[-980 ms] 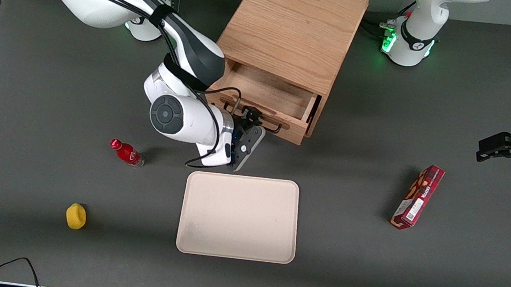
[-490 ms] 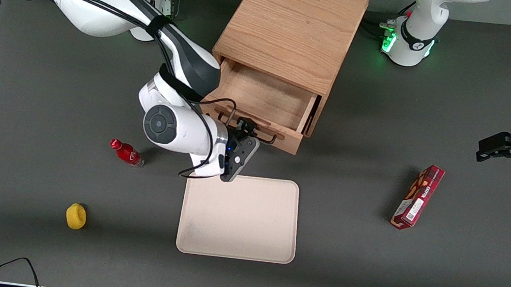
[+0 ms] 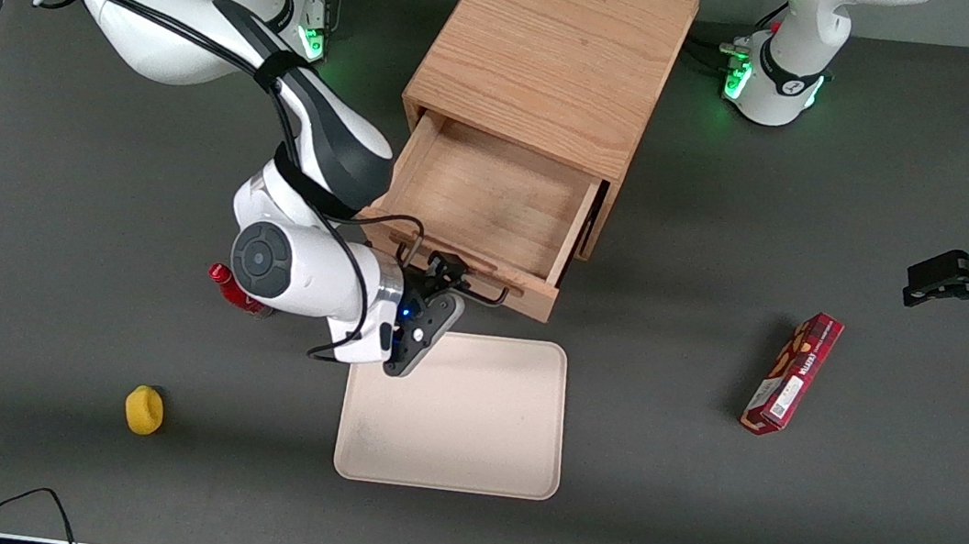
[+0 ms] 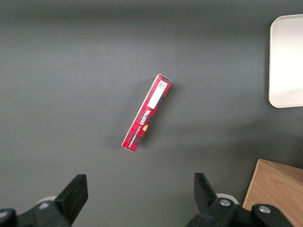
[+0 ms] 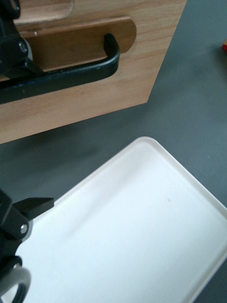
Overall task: Open upper drawer
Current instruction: 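Pull the upper drawer handle outward from the cabinet with the right gripper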
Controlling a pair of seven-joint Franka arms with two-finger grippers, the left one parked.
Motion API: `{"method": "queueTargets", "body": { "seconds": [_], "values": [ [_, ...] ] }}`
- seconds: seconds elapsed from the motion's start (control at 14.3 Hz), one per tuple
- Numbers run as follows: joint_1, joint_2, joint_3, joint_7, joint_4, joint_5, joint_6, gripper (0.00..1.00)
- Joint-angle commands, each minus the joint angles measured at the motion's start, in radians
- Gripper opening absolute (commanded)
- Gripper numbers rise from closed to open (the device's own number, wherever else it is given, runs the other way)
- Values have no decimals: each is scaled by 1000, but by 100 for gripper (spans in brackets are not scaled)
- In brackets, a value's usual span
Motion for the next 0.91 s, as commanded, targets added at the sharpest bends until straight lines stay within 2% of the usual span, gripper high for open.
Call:
{"method": "queueTargets", "body": {
  "seconds": [0.0,0.56,0.84],
  "values": [
    [9,40,-10,19,85,-27,-35,100],
    [3,68,-66,-40,173,-24,-64,100],
    [4,12,-60,-37,239,-24,-176,100]
  ]
}}
